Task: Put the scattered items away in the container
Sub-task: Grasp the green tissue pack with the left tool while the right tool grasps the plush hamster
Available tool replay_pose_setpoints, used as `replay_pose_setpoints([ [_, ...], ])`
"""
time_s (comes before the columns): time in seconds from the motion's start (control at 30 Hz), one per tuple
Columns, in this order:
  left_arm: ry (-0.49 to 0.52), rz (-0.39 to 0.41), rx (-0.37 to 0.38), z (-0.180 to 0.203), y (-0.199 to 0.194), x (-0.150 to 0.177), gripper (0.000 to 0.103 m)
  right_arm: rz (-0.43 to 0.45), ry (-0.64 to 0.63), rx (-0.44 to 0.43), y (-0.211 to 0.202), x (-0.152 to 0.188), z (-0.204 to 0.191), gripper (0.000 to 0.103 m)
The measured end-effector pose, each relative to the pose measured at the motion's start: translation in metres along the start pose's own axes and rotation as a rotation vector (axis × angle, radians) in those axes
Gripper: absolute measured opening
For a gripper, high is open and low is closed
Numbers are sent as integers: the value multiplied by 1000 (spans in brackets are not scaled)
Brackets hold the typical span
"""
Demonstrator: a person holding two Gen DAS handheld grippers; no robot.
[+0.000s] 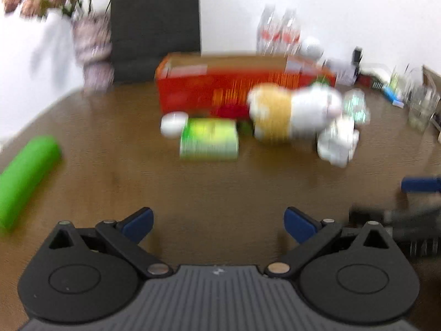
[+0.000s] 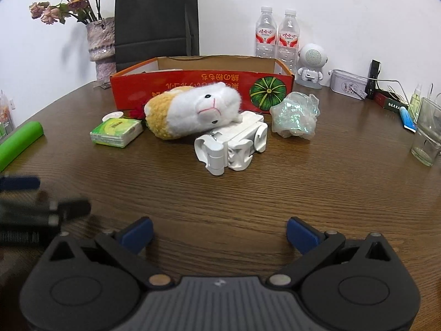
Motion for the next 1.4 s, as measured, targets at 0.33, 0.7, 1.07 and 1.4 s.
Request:
replay_pose_setpoints([
  [0.33, 4, -51, 4, -4, 81, -49, 85, 76, -74, 13, -10, -25, 6, 97],
  [0.7, -133, -40, 92, -36, 47, -23, 63, -91, -612, -150, 76, -125, -18, 84],
  [1.07, -294, 28, 69, -75, 28, -31, 63, -154, -462, -394, 8, -84, -63, 78],
  [1.4, -281, 29, 23, -76, 27, -25, 63, -93, -58, -391, 16, -85, -26, 86],
])
Point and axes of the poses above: each gripper's, at about its wrist camera, not at the fingertips, and y roughly the way its jaws point, z to its right, x to its underside, the point moved 1 cm from there along y, roughly the way its jaws point, and after that the axes turned 9 degrees about -x, right-handed, at the moved point
